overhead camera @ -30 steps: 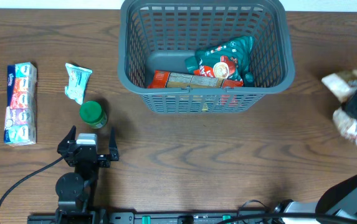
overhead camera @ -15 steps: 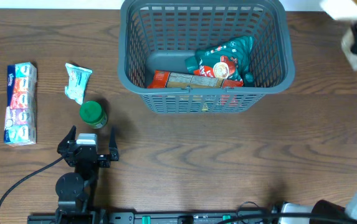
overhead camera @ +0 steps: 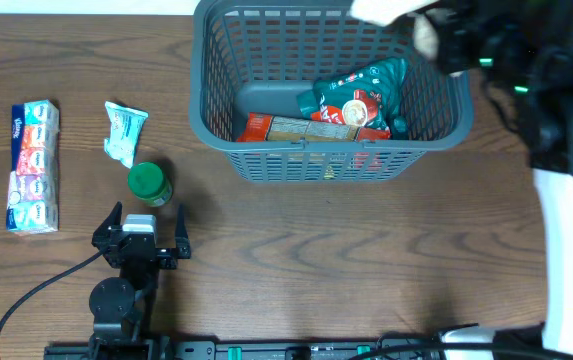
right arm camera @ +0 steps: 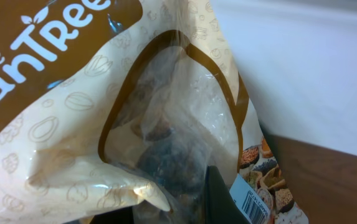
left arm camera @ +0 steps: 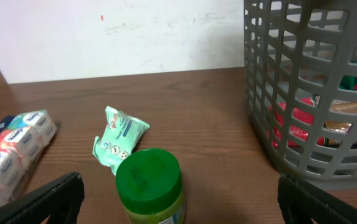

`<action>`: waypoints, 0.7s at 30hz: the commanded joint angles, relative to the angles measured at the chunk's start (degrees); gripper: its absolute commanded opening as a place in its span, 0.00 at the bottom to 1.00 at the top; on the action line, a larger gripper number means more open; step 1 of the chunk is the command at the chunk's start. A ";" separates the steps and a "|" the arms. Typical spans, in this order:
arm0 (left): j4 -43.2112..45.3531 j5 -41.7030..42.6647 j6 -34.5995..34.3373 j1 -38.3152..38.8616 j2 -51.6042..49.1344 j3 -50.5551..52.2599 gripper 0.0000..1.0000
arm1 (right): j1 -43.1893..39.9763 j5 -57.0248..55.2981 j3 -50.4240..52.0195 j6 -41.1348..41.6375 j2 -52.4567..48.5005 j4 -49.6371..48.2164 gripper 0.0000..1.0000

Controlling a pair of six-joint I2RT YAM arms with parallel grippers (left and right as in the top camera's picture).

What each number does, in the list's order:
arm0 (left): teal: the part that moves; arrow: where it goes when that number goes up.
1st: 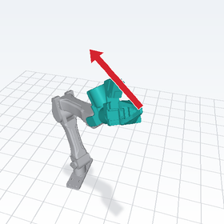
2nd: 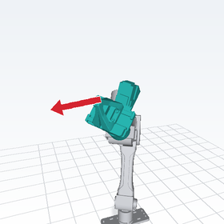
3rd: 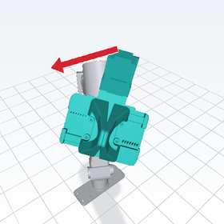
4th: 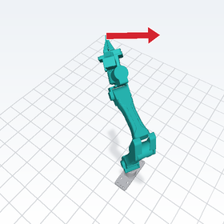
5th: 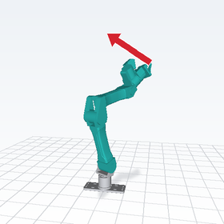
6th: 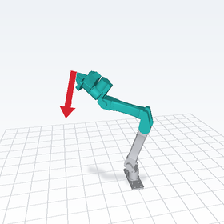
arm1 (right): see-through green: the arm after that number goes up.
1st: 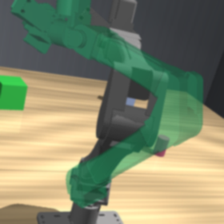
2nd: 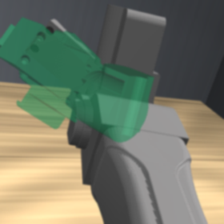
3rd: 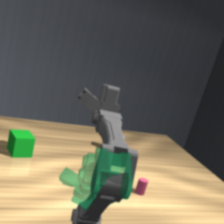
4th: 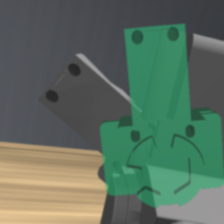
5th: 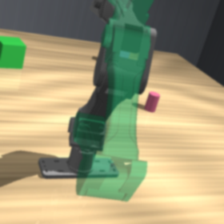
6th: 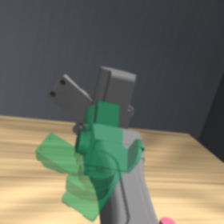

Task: Pack container
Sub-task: 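Lift the snack pouch with the right gripper over the basket, then drop the snack pouch into the basket and withdraw the right gripper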

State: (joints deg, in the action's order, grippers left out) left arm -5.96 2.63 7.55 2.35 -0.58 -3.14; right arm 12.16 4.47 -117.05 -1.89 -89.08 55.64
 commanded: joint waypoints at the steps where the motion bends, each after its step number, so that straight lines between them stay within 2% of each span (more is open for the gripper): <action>1: -0.59 -0.09 0.35 0.02 0.35 1.57 0.99 | 3.87 -6.14 -0.59 -4.04 -4.72 1.51 0.01; 12: -0.59 -0.09 0.35 0.02 0.35 1.57 0.99 | 5.44 -6.84 -0.59 -4.42 -16.92 7.15 0.01; 21: -0.59 -0.09 0.35 0.02 0.35 1.57 0.98 | 5.46 -6.84 -0.59 -4.39 -19.69 8.00 0.01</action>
State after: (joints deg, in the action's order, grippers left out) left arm -5.96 2.63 7.57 2.35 -0.58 -3.14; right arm 17.12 -1.78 -117.03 -5.50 -108.92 63.64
